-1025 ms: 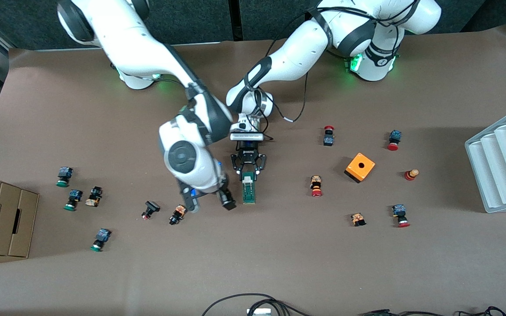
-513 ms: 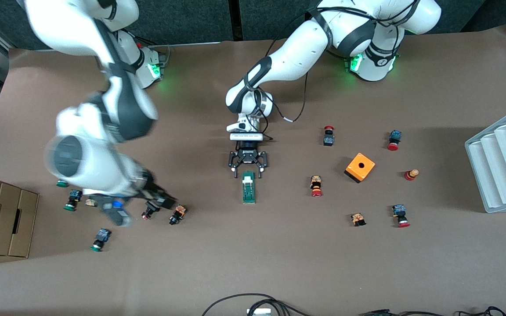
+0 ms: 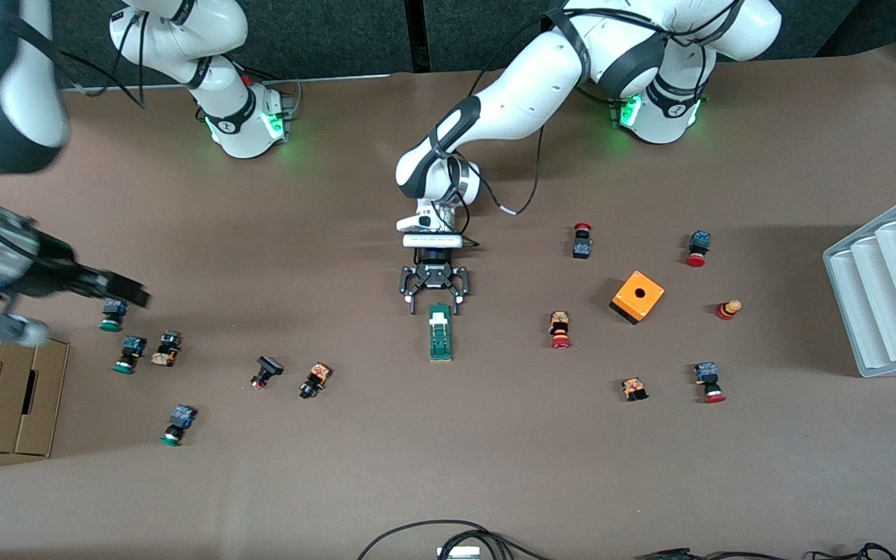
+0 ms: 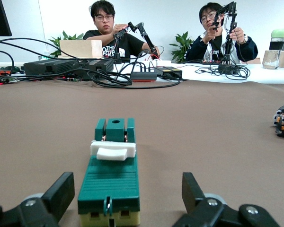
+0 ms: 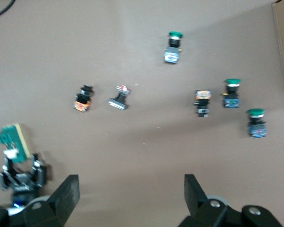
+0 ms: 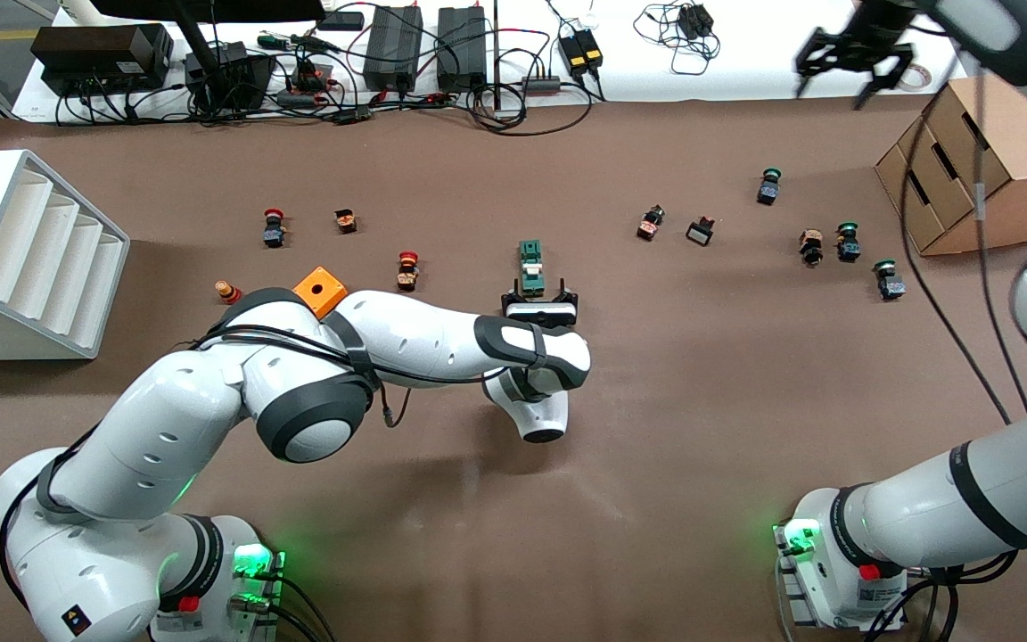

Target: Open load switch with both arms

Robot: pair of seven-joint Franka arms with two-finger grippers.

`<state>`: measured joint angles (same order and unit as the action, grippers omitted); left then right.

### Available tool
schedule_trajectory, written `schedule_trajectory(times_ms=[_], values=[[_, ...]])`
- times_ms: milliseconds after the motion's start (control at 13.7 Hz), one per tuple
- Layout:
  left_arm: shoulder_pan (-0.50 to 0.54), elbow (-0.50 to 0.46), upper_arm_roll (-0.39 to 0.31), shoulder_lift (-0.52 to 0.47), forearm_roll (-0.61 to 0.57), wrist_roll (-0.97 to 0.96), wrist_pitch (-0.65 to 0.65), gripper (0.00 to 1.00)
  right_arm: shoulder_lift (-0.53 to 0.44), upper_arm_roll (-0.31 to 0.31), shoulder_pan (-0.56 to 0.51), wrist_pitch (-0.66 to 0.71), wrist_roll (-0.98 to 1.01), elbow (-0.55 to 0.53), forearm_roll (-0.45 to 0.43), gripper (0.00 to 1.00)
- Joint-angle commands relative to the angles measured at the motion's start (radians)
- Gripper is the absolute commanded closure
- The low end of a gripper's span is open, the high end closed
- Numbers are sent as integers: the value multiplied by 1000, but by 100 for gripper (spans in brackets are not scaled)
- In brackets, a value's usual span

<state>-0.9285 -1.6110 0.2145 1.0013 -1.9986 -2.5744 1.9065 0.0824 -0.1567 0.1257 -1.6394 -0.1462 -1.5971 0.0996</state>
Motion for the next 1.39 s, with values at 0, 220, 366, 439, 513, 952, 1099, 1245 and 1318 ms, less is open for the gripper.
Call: schedule_trajectory(times_ms=[0, 220, 366, 439, 513, 952, 1099, 1245, 1318], values=[[4, -40, 5, -75, 102, 127, 25, 0, -87, 14, -47, -25, 133, -111, -31, 1], [8, -40, 26, -133, 203, 242, 41, 0, -99, 5, -57, -50, 175, -136, -41, 1], [8, -40, 26, -179, 268, 310, 72, 0, -95, 5, -57, -53, 177, -132, -73, 1], [8, -38, 26, -196, 297, 333, 77, 0, -95, 3, -58, -54, 178, -130, -75, 1], [8, -38, 28, -216, 331, 344, 89, 0, -92, 3, -58, -56, 177, -127, -95, 1], [42, -37, 46, -329, 515, 455, 157, 0, -72, 2, -60, -45, 168, -83, -101, 1], [68, -33, 55, -384, 608, 570, 180, 0, -69, 0, -57, -54, 169, -80, -106, 1], [97, -32, 65, -444, 705, 693, 200, 0, -69, -1, -58, -57, 163, -78, -101, 1], [115, -26, 77, -470, 754, 753, 200, 0, -67, -1, -58, -57, 163, -76, -98, 1]])
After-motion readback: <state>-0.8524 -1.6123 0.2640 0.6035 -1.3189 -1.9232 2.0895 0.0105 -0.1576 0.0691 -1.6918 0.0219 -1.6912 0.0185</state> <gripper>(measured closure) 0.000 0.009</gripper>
